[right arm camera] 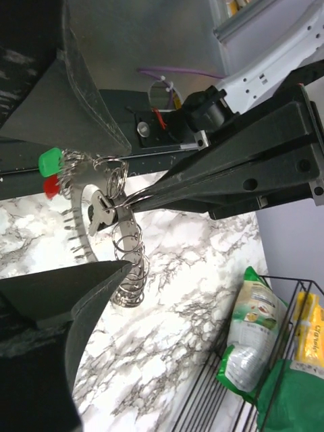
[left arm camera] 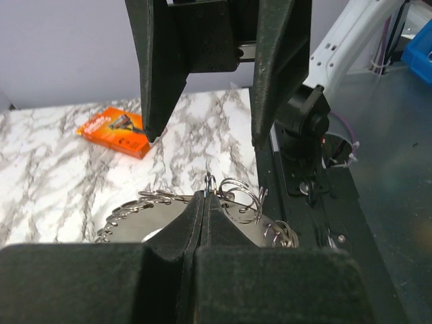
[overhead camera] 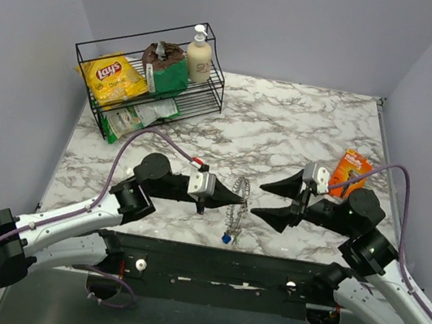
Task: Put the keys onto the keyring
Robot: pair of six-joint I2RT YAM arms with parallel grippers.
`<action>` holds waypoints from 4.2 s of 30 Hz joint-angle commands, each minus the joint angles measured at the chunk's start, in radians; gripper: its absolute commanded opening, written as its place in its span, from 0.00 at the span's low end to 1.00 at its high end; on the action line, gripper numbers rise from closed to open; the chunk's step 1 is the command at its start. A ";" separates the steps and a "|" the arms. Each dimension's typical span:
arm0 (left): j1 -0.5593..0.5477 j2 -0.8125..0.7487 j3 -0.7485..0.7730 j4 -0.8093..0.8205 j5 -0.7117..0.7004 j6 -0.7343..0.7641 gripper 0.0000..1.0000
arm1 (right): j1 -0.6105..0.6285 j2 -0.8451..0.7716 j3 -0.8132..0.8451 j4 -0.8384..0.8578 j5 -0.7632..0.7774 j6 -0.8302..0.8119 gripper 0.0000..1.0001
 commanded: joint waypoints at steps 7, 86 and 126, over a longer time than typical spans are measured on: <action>0.010 0.017 -0.075 0.528 0.068 -0.183 0.00 | 0.004 -0.066 0.020 0.008 -0.004 0.019 0.72; 0.064 0.242 -0.035 1.156 0.226 -0.544 0.00 | 0.003 -0.068 0.005 -0.037 -0.067 0.015 0.39; 0.064 0.241 -0.029 1.092 0.232 -0.525 0.00 | 0.003 0.012 0.095 0.134 -0.199 0.054 0.27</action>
